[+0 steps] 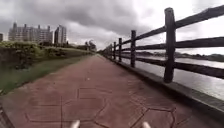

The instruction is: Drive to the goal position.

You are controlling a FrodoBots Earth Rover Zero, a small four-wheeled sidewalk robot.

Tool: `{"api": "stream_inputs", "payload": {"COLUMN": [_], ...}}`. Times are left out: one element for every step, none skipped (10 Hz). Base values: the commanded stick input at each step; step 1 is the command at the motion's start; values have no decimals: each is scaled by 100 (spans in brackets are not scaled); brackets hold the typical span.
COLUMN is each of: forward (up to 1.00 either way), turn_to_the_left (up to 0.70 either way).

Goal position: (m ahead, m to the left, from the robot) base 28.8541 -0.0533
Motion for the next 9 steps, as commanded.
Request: {"api": "stream_inputs", "payload": {"forward": [50,50,50,50,50,50,50,50,50], "turn_to_the_left": [0,0,0,0,0,0,0,0,0]}}
